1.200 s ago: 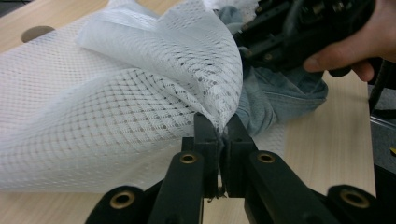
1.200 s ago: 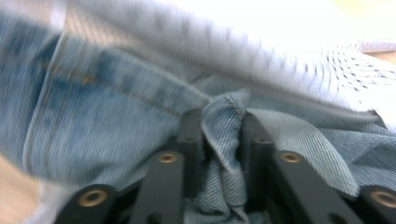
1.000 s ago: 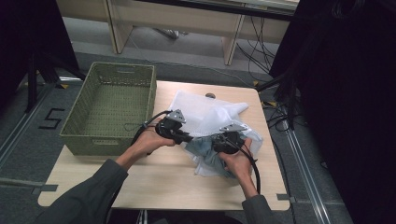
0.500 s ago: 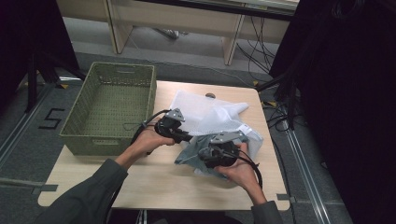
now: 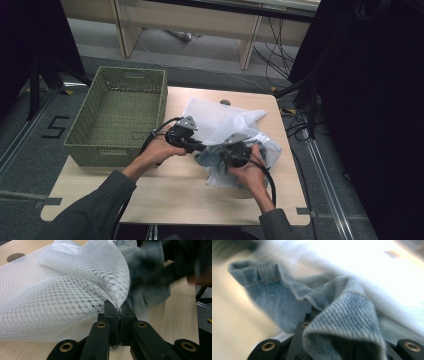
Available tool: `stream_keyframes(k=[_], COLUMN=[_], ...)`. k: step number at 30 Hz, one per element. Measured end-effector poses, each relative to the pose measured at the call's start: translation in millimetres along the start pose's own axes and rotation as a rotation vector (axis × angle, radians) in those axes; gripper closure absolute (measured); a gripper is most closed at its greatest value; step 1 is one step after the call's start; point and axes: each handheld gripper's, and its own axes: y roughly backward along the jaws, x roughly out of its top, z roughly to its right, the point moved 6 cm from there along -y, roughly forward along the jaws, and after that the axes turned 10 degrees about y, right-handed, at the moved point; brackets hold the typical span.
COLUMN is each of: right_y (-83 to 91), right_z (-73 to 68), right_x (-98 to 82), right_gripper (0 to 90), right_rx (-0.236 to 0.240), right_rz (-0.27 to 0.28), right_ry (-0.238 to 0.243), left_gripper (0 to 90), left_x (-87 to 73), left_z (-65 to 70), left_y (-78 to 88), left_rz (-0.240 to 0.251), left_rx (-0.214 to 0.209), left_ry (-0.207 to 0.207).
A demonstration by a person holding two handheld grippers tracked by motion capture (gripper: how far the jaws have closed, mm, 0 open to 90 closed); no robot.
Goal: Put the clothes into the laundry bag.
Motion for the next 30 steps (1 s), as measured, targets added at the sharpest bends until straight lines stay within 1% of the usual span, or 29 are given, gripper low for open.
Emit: stream_keyframes(k=[2, 3, 4, 6, 7, 8, 9, 10, 11, 12, 13, 14, 15, 16, 17, 18, 19, 20, 21, 22, 23, 24, 25, 26, 27, 28, 29, 30], right_y=[5.6, 3.8, -0.7, -15.0, -22.9, -30.7, -39.6, -43.1, -45.9, -45.6, -43.2, -40.1, -37.8, -35.0, -34.5, -33.6, -33.3, -33.8, -34.0, -32.8, -32.2, -32.9, -32.8, -32.1, -31.5, -31.4, -31.3, -31.1], right_z=[21.3, 27.6, 32.6, 34.7, 31.6, 27.9, 23.5, 21.4, 21.1, 22.4, 24.2, 25.5, 27.3, 26.6, 29.1, 28.3, 28.2, 29.4, 29.6, 28.5, 28.1, 29.4, 29.3, 27.3, 28.0, 28.0, 28.0, 27.9], right_x=[3.0, 4.9, 3.6, 0.6, -1.9, -5.5, -10.6, -13.1, -15.1, -15.2, -14.5, -13.0, -12.4, -11.7, -13.8, -13.7, -14.9, -16.1, -16.6, -16.1, -16.3, -17.4, -17.3, -16.6, -17.1, -17.4, -17.6, -17.8], right_gripper=[78.8, 78.7, 78.6, 78.3, 78.0, 77.6, 77.1, 76.7, 76.5, 76.3, 76.1, 75.8, 75.4, 75.2, 75.1, 74.9, 74.7, 74.6, 74.3, 74.1, 73.9, 73.8, 73.6, 73.3, 73.0, 72.8, 72.4, 72.3], right_rx=[-0.028, -0.036, -0.048, -0.067, -0.058, -0.048, -0.037, -0.028, -0.032, -0.033, -0.021, -0.016, -0.009, 0.000, -0.007, 0.000, 0.003, 0.003, 0.008, 0.018, 0.023, 0.016, 0.012, 0.020, 0.016, 0.015, 0.013, 0.014], right_rz=[0.030, 0.052, 0.049, 0.033, 0.009, -0.026, -0.050, -0.059, -0.054, -0.046, -0.039, -0.024, -0.009, -0.009, -0.005, -0.006, -0.005, 0.003, 0.007, 0.004, 0.003, 0.008, 0.010, 0.004, 0.005, 0.008, 0.007, 0.006], right_ry=[-0.085, -0.136, -0.133, -0.142, -0.159, -0.158, -0.161, -0.165, -0.158, -0.162, -0.170, -0.196, -0.200, -0.232, -0.205, -0.224, -0.233, -0.215, -0.215, -0.238, -0.244, -0.222, -0.222, -0.248, -0.234, -0.233, -0.232, -0.235], left_gripper=[86.9, 86.8, 86.8, 86.8, 86.8, 86.8, 86.8, 86.7, 86.2, 84.1, 80.8, 78.0, 77.1, 75.3, 69.7, 63.8, 58.4, 56.4, 53.3, 49.7, 48.5, 47.8, 47.4, 47.2, 45.3, 44.0, 44.0, 43.4], left_x=[2.5, 3.4, 4.0, 4.8, 4.7, 4.2, 3.8, 2.7, 1.0, -1.5, -4.4, -8.3, -11.8, -15.3, -16.3, -16.9, -16.8, -16.3, -16.5, -17.1, -20.8, -26.6, -34.1, -42.4, -51.1, -58.8, -65.2, -70.5], left_z=[2.8, 4.1, 5.2, 6.1, 5.9, 5.2, 4.8, 4.2, 4.2, 5.0, 5.9, 6.7, 8.1, 11.3, 12.7, 15.1, 16.3, 18.3, 18.5, 19.8, 22.7, 26.6, 29.1, 29.1, 30.2, 32.1, 34.0, 36.4], left_y=[0.2, 0.2, 0.3, 0.4, 0.7, 1.3, 1.4, 1.2, 0.0, -2.5, -6.2, -10.0, -13.8, -17.7, -18.8, -18.5, -16.9, -13.6, -7.7, -3.3, 0.2, 1.6, 1.5, 0.6, -2.5, -7.0, -12.4, -19.3], left_rz=[0.011, 0.011, 0.011, 0.014, 0.017, 0.016, 0.016, 0.014, 0.008, 0.002, -0.003, -0.025, -0.040, -0.041, -0.043, -0.037, -0.033, -0.022, -0.026, -0.009, 0.003, 0.012, 0.009, -0.010, -0.026, -0.044, -0.064, -0.071], left_rx=[-0.012, -0.013, -0.014, -0.020, -0.023, -0.023, -0.025, -0.027, -0.032, -0.035, -0.031, -0.023, -0.023, -0.017, -0.013, 0.005, 0.022, 0.047, 0.087, 0.113, 0.124, 0.121, 0.124, 0.136, 0.150, 0.140, 0.120, 0.108], left_ry=[-0.002, -0.004, -0.005, -0.011, -0.007, -0.006, -0.004, -0.002, 0.002, 0.011, 0.011, -0.005, -0.017, -0.009, -0.016, -0.010, -0.014, -0.027, -0.057, -0.058, -0.022, 0.011, 0.019, 0.003, 0.027, 0.043, 0.058, 0.085])
